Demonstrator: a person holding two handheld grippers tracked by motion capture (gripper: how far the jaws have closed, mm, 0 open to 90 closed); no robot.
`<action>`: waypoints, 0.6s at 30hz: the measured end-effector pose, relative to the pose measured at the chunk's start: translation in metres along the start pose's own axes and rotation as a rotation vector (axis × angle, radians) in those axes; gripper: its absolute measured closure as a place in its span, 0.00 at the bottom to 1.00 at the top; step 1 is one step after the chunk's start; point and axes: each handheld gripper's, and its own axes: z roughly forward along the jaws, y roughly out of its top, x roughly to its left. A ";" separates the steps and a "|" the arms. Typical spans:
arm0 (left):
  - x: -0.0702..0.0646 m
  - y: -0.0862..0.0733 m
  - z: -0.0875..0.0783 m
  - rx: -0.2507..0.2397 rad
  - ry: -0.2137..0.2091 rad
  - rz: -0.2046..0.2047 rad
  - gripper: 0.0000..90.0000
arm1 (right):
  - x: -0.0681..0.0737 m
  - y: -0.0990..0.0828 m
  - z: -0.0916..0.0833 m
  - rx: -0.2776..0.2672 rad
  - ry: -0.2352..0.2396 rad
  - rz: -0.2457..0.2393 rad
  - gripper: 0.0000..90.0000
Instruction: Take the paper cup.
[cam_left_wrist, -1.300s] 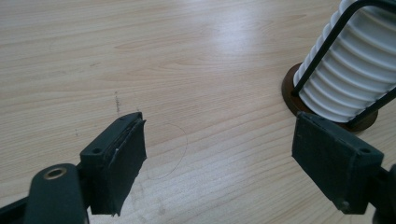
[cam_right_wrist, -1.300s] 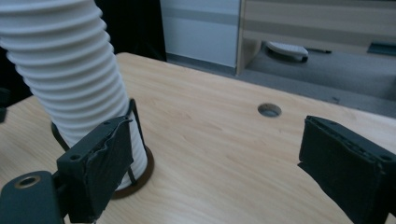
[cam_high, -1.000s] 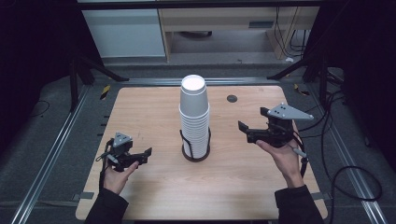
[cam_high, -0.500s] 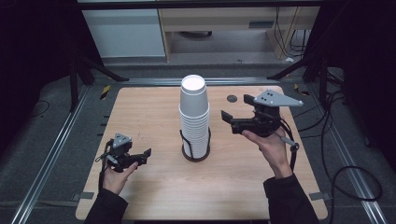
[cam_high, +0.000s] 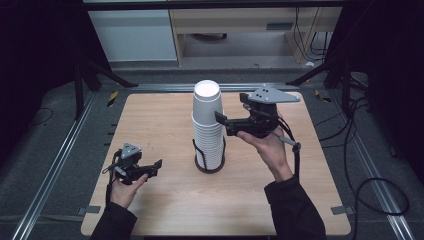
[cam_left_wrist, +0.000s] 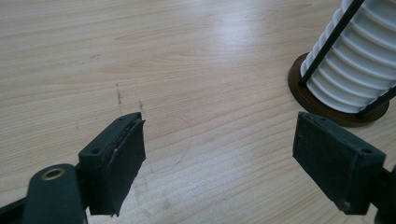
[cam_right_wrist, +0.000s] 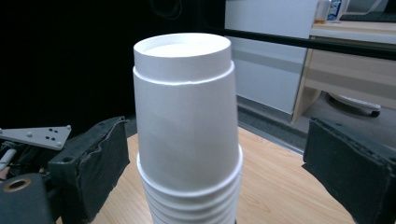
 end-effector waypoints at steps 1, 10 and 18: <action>0.000 0.000 0.000 -0.001 0.000 0.001 0.18 | 0.001 0.000 0.002 -0.006 -0.006 -0.002 0.07; -0.002 0.000 0.001 0.005 -0.006 0.010 0.18 | 0.010 0.003 0.024 0.012 0.021 -0.007 0.07; -0.002 -0.001 0.003 0.010 -0.005 0.014 0.18 | 0.012 -0.002 0.047 0.044 0.025 0.004 0.06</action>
